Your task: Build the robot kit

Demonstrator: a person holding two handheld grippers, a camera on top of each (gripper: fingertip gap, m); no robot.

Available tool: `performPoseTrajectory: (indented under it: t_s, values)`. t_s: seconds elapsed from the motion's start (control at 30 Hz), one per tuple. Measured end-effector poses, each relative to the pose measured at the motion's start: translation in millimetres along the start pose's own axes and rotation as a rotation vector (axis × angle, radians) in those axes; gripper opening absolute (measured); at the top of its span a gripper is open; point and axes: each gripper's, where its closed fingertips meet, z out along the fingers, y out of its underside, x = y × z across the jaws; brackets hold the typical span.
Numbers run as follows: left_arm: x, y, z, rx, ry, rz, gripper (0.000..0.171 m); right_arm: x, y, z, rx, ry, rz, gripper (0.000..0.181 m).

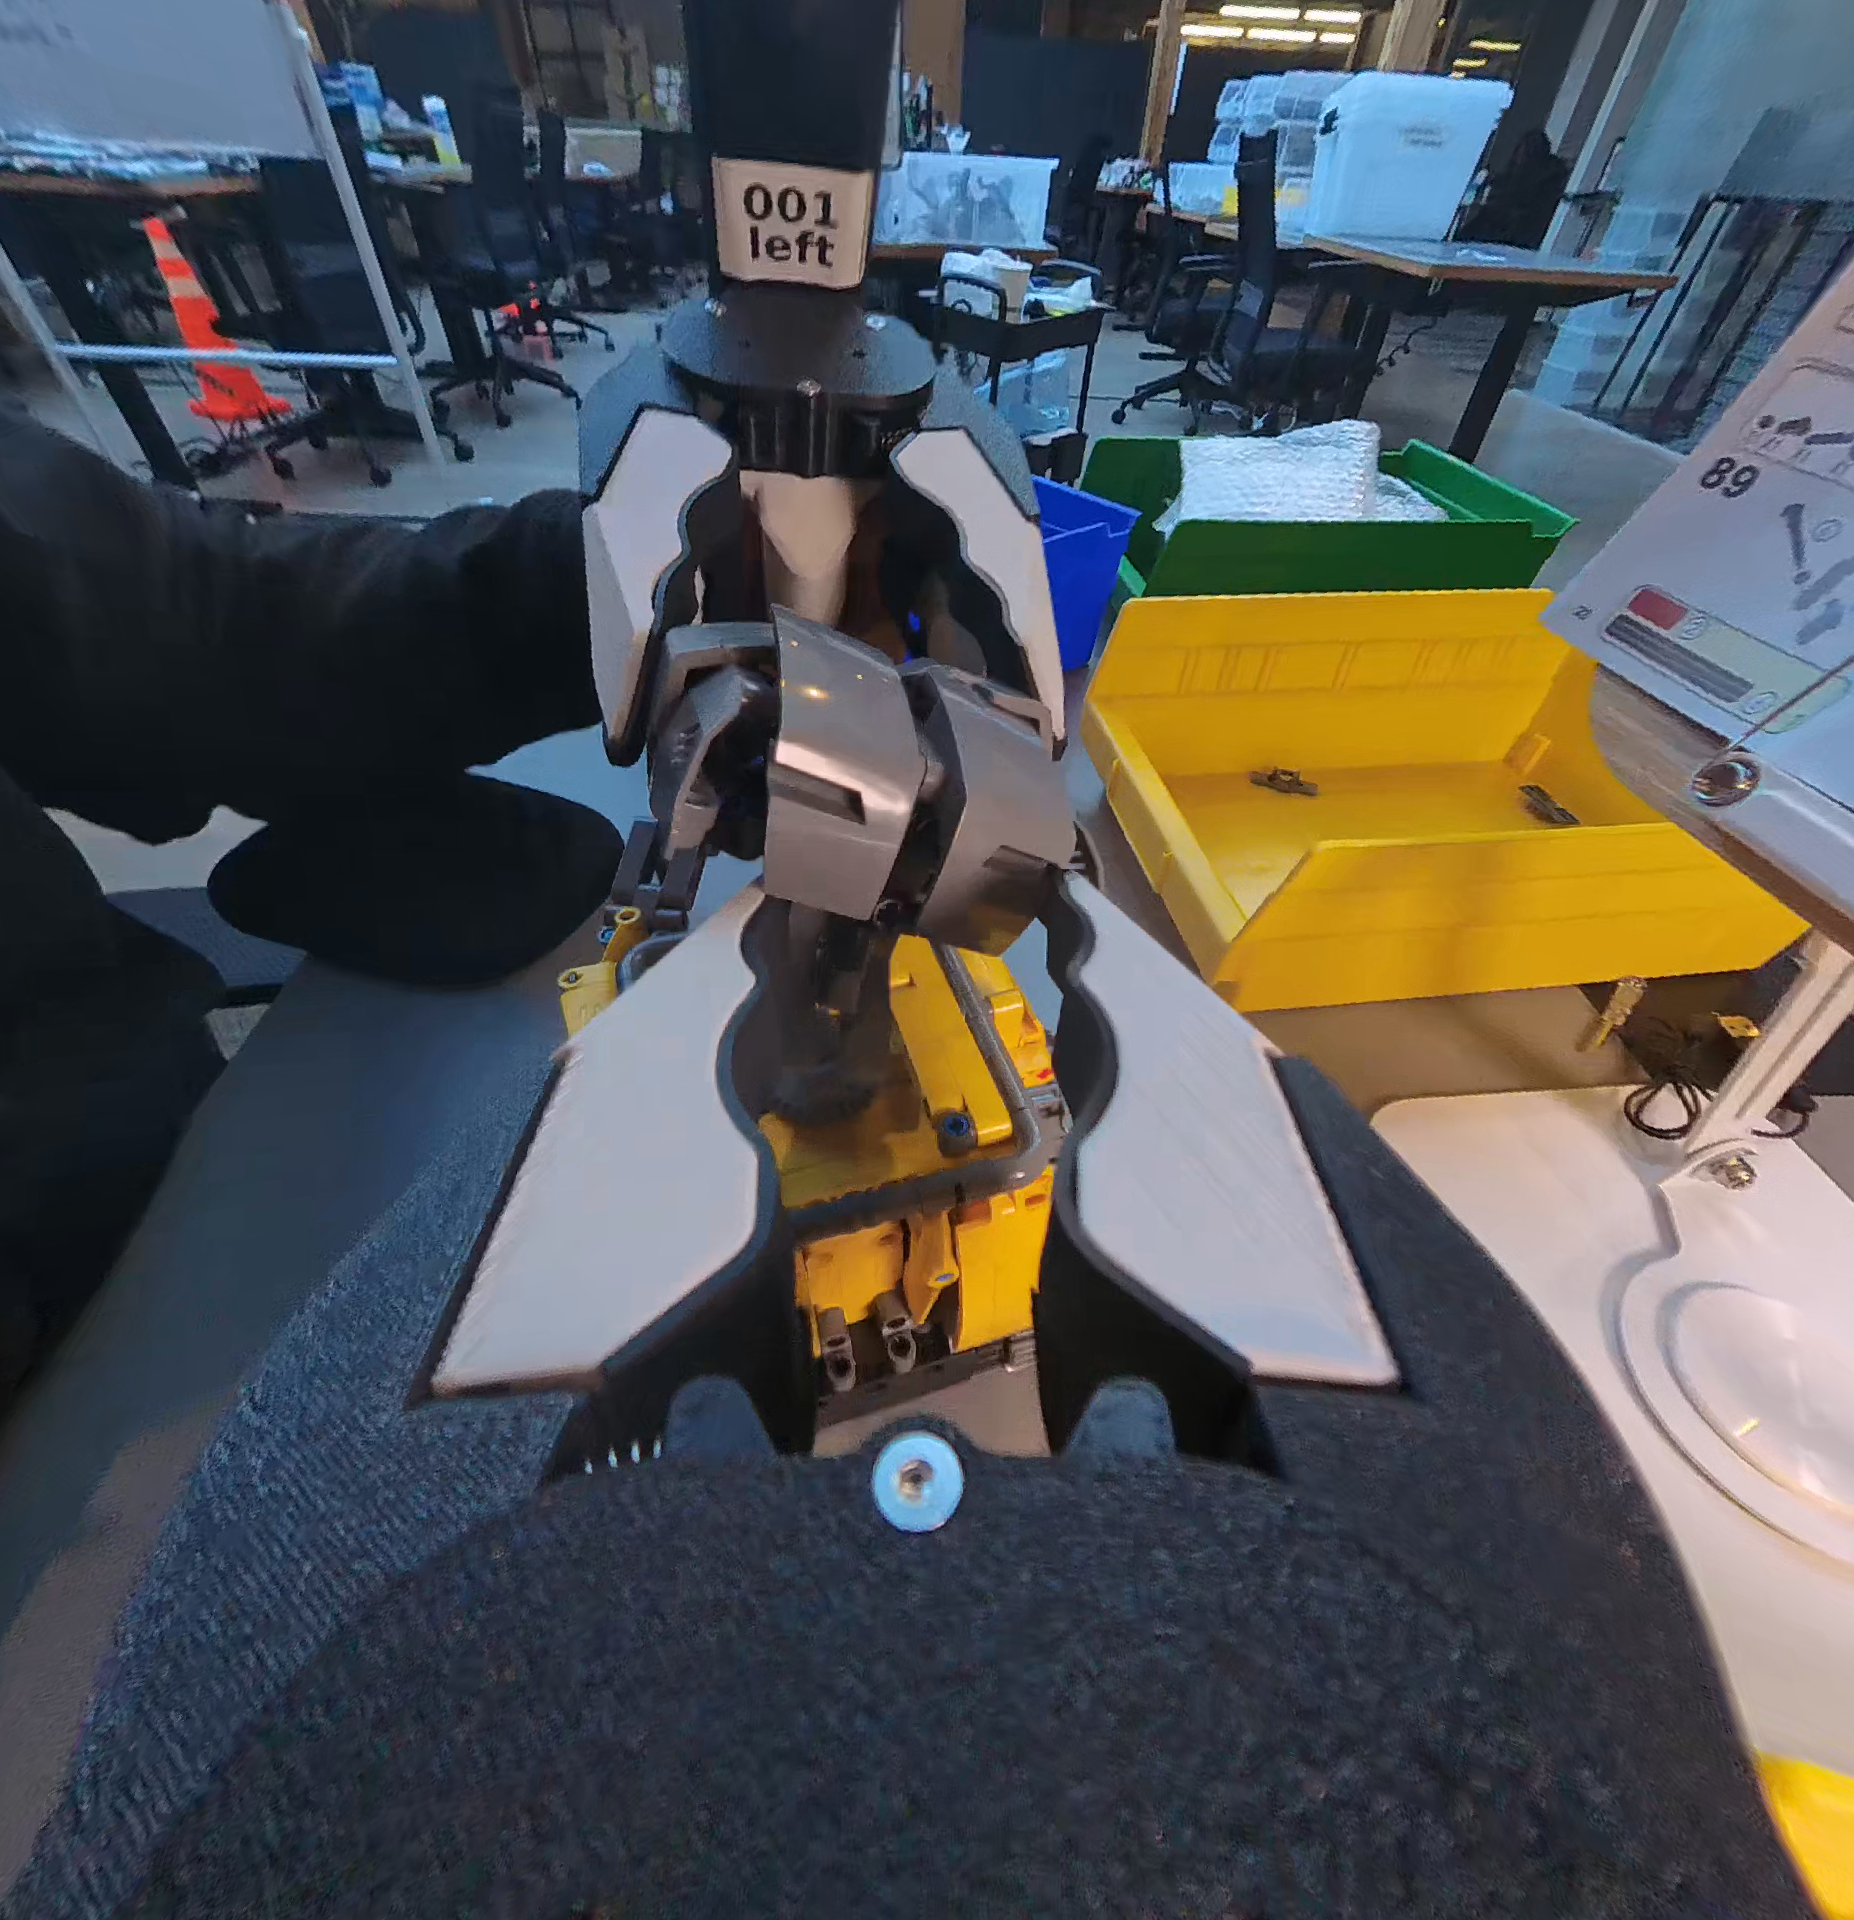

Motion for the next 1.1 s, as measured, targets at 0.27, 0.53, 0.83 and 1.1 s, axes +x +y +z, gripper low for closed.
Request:
performPoseTrajectory:
  t_s: [0.27,0.53,0.83,1.1]
  values:
    - [-4,13,2,-0.104,-0.016,0.029,0.084,-1,28,-14,-0.123,-0.071,-0.004,0.051]
    - [0,13,1,-0.119,-0.047,0.045,0.084,-11,34,-14,-0.171,-0.087,-0.078,0.031]
    - [2,9,9,-0.18,-0.078,0.093,0.085,-18,41,-6,-0.221,-0.08,-0.082,0.022]
    - [5,8,7,-0.195,-0.105,0.107,0.085,-20,39,-5,-0.226,-0.068,-0.107,0.019]
